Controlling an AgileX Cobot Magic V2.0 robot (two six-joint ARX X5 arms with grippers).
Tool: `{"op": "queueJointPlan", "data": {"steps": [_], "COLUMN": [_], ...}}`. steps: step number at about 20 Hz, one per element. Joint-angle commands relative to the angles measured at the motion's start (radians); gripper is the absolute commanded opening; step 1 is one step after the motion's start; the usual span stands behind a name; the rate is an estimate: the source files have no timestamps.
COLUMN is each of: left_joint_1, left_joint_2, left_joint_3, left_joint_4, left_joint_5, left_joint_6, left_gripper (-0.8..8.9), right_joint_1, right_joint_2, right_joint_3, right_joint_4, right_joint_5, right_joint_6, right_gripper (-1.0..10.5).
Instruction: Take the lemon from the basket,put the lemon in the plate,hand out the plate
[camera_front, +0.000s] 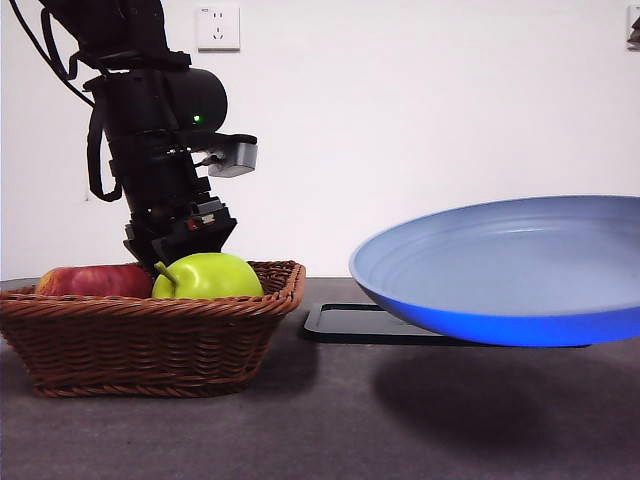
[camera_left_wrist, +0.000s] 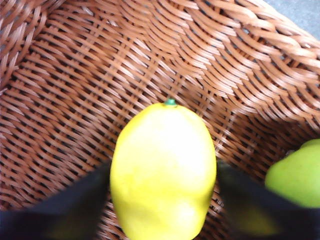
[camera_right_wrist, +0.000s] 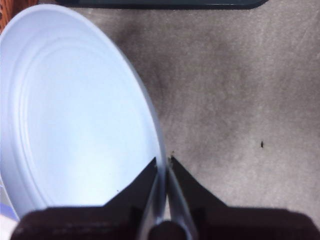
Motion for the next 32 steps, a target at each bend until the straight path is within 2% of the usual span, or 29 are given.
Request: {"op": "queueJointPlan", "data": {"steps": [1, 5, 8, 10, 12, 13, 15, 19, 23, 26, 32], "left_joint_1": [-0.006, 0.005, 0.008, -0.003, -0.044, -0.083, -0.205, -0.423, -0.588, -0.626, -0.635], "left_joint_2": [0.010, -0.072, -0.202, -0.315, -0.410, -0.439, -0.454, -0.405, -0.290, -0.199, -0.108], "left_joint_3": [0.019, 0.037, 0.084, 0.100, 0.100, 0.100, 0.100, 0.100, 0.100, 0.100, 0.100], "left_joint_4": [0.001, -0.004, -0.017, -0.019, -0.023, -0.031, -0.047, -0.039, 0.007, 0.037, 0.071], "left_joint_5": [-0.002, -0.003, 0.014, 0.124, 0.204, 0.217, 0.216, 0.207, 0.058, -0.003, -0.032], "left_joint_6": [0.010, -0.002, -0.067, -0.109, -0.157, -0.160, -0.219, -0.225, -0.224, -0.225, -0.236], "left_gripper": [1.39, 1.40, 1.40, 1.40, 1.40, 1.40, 1.40, 1.40, 1.45, 1.73, 1.92], "right_joint_1": [0.002, 0.002, 0.002, 0.002, 0.002, 0.002, 0.002, 0.003, 0.003, 0.003, 0.003], "right_joint_2": [0.003, 0.003, 0.003, 0.003, 0.004, 0.005, 0.015, 0.023, 0.023, 0.023, 0.023], "right_joint_3": [0.010, 0.010, 0.010, 0.010, 0.010, 0.010, 0.010, 0.010, 0.010, 0.010, 0.010], "right_joint_4": [0.020, 0.023, 0.031, 0.038, 0.049, 0.049, 0.049, 0.047, 0.040, 0.028, 0.015], "right_joint_5": [-0.002, -0.002, -0.005, -0.005, -0.007, -0.035, -0.122, -0.139, -0.140, -0.156, -0.163], "right_joint_6": [-0.007, -0.007, 0.005, 0.030, 0.058, 0.057, 0.059, 0.064, 0.064, 0.062, 0.056], "right_gripper": [0.0, 0.0, 0.0, 0.0, 0.0, 0.0, 0.0, 0.0, 0.0, 0.0, 0.0]}}
